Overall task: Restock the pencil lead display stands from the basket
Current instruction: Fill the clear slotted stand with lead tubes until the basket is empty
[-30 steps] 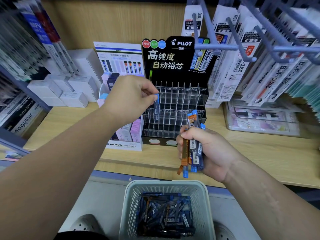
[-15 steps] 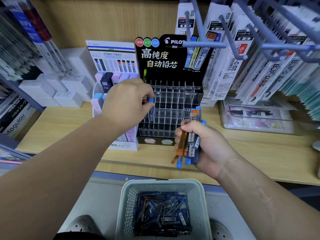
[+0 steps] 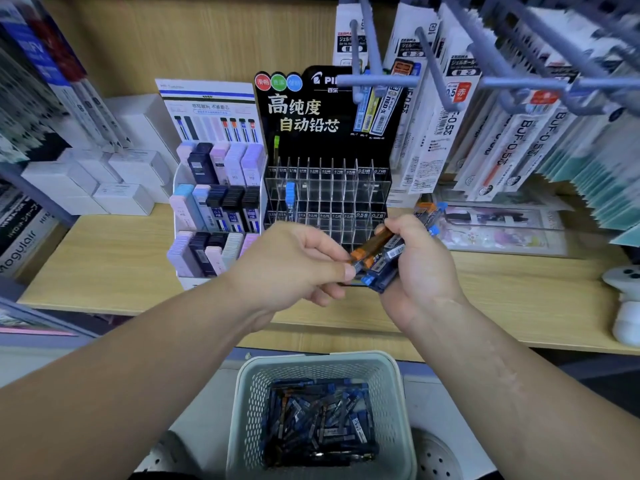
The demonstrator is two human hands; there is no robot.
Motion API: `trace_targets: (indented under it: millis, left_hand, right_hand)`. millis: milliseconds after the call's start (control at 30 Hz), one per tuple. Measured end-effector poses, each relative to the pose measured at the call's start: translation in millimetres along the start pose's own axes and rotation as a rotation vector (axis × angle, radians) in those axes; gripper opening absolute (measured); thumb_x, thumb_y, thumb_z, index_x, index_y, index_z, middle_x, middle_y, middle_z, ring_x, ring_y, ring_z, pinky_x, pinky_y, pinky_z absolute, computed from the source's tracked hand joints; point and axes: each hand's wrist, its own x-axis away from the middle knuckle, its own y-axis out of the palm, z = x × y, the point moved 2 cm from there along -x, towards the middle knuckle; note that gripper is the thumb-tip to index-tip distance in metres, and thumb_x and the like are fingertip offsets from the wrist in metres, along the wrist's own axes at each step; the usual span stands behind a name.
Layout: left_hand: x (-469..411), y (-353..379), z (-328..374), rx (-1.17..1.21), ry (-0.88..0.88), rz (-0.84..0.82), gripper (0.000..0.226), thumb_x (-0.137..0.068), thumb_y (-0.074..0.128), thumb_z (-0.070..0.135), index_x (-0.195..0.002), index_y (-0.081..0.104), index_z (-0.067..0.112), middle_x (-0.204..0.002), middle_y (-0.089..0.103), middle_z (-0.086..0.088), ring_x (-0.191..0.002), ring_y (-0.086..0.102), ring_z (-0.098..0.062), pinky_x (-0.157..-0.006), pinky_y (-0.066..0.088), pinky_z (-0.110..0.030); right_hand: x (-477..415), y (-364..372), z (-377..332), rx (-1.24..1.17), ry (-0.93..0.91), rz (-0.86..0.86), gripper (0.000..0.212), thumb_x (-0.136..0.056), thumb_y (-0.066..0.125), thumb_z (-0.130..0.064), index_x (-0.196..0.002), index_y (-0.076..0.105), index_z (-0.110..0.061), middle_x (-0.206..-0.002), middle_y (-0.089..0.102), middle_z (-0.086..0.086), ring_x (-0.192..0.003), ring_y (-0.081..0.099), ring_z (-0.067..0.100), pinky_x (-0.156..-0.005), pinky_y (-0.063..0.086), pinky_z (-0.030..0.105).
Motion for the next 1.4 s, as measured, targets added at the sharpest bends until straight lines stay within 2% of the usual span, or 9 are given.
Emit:
trace_targets:
  millis: [200,433,567,767,867,1033,1233,1300,1400]
  left_hand:
    - [3,5,4,-0.005,0.066,0.082,0.016,-0.080,0.074,-0.008,-0.092,0.069,0.000,-0.076,0.073,-0.021,-0.064,0.070,-0.023,-0.062,0.060,-0.031]
    - [5,-2,10,-0.091,0.129,0.031,0.024,-0.082,0.071,-0.008,-0.102,0.071,0.007,-0.075,0.074,-0.015,-0.066,0.070,-0.022,-0.062,0.058,-0.027]
    - [7,-8,15,-0.205,0.184,0.042,0.028,-0.081,0.067,-0.008,-0.098,0.067,0.014,-0.072,0.074,-0.011,-0.064,0.070,-0.023,-0.060,0.058,-0.027]
    - [12,-24,17,-0.200,0.244,0.028,0.026,-0.087,0.054,-0.015,-0.082,0.070,0.006,-0.067,0.070,-0.014,-0.062,0.071,-0.021,-0.058,0.056,-0.026]
    - [13,-31,16,-0.172,0.229,0.010,0.028,-0.088,0.055,-0.015,-0.081,0.075,0.005,-0.069,0.072,-0.016,-0.066,0.072,-0.025,-0.061,0.058,-0.027]
    - [17,-48,21,-0.155,0.203,-0.037,0.019,-0.079,0.071,-0.015,-0.087,0.075,0.003,-0.073,0.071,-0.024,-0.069,0.072,-0.030,-0.067,0.062,-0.030]
    - [5,-82,22,-0.201,0.277,0.199,0.010,-0.086,0.071,-0.005,-0.092,0.074,0.003,-0.067,0.070,-0.016,-0.060,0.069,-0.020,-0.062,0.060,-0.029]
    - [-3,-90,22,-0.254,0.308,0.292,0.004,-0.088,0.072,0.003,-0.091,0.074,0.006,-0.068,0.070,-0.015,-0.059,0.068,-0.019,-0.062,0.060,-0.031]
    - [-15,-91,23,-0.399,0.327,0.346,0.003,-0.090,0.072,0.012,-0.090,0.075,0.014,-0.068,0.071,-0.010,-0.057,0.067,-0.013,-0.063,0.058,-0.031]
  right_hand:
    - [2,1,-2,-0.020,0.015,-0.019,0.011,-0.092,0.059,-0.015,-0.083,0.053,-0.013,-0.061,0.052,0.000,-0.048,0.055,0.017,-0.059,0.051,0.038]
    - [2,2,-6,-0.054,0.034,0.004,0.018,-0.090,0.063,-0.014,-0.073,0.057,-0.014,-0.064,0.055,0.001,-0.059,0.056,0.022,-0.075,0.052,0.048]
    - [2,3,-8,-0.064,0.052,0.036,0.018,-0.091,0.063,-0.014,-0.074,0.057,-0.014,-0.058,0.057,-0.001,-0.050,0.057,0.018,-0.087,0.055,0.055]
    - [3,3,-16,-0.106,0.083,0.081,0.019,-0.093,0.062,-0.013,-0.076,0.055,-0.014,-0.056,0.058,-0.003,-0.043,0.058,0.012,-0.054,0.056,0.029]
    - [5,6,-15,-0.108,0.098,0.077,0.017,-0.094,0.062,-0.013,-0.078,0.056,-0.013,-0.051,0.059,-0.003,-0.043,0.061,0.015,-0.060,0.061,0.038]
    - [8,7,-11,-0.073,0.122,0.101,0.015,-0.092,0.065,-0.015,-0.079,0.059,-0.014,-0.055,0.060,-0.003,-0.044,0.060,0.012,-0.064,0.057,0.035]
    - [12,11,-3,-0.019,0.149,0.070,0.012,-0.092,0.065,-0.017,-0.082,0.058,-0.014,-0.054,0.061,-0.003,-0.044,0.061,0.014,-0.073,0.061,0.043]
    - [14,12,-2,-0.008,0.154,0.059,0.014,-0.093,0.065,-0.017,-0.081,0.058,-0.014,-0.060,0.061,-0.001,-0.044,0.062,0.014,-0.063,0.058,0.037]
    - [16,13,0,0.014,0.146,0.035,0.018,-0.094,0.063,-0.017,-0.077,0.057,-0.014,-0.063,0.060,0.000,-0.043,0.061,0.014,-0.072,0.054,0.039]
